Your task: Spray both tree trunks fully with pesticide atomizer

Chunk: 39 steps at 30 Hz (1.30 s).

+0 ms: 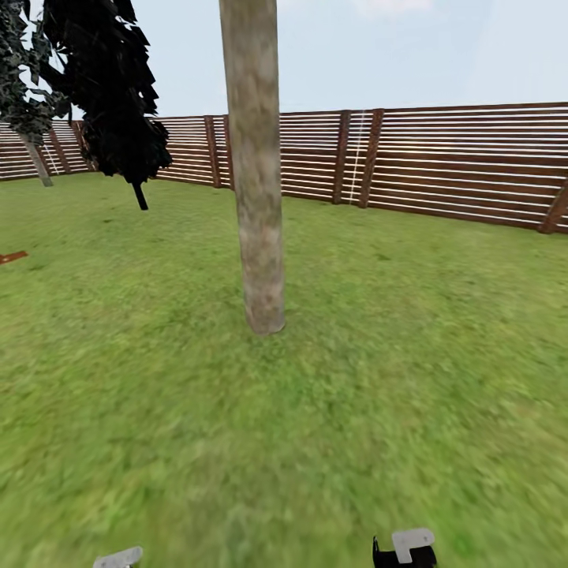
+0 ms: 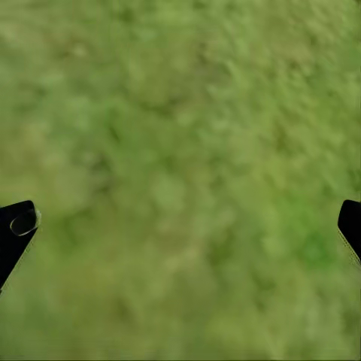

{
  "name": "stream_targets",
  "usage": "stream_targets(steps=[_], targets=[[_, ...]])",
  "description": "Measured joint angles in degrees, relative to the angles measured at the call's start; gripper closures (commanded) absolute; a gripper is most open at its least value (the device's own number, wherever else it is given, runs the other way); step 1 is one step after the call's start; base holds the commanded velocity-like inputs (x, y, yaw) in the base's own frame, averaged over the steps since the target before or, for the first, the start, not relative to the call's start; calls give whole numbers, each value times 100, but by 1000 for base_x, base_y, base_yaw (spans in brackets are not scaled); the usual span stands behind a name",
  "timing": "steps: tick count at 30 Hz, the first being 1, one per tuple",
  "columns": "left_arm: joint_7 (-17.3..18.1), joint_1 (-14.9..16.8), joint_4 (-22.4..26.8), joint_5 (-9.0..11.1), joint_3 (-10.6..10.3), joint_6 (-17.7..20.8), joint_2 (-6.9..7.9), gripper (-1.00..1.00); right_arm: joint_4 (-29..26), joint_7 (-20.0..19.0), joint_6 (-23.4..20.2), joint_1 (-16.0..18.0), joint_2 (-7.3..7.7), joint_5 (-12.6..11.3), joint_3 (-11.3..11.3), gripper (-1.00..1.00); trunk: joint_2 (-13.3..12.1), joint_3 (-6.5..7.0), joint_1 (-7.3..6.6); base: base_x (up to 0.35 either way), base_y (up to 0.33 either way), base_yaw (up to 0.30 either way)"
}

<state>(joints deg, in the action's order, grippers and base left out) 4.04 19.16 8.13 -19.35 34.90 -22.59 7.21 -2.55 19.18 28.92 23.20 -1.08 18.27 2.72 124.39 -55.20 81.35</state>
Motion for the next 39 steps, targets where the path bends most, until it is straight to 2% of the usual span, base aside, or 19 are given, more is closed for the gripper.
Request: stream_targets(steps=[39], targets=[[1,-4,-2,0,-2,0,0,100,9,-2,0,0,-5,1,-8,-100,0,0,0,338,0,0]])
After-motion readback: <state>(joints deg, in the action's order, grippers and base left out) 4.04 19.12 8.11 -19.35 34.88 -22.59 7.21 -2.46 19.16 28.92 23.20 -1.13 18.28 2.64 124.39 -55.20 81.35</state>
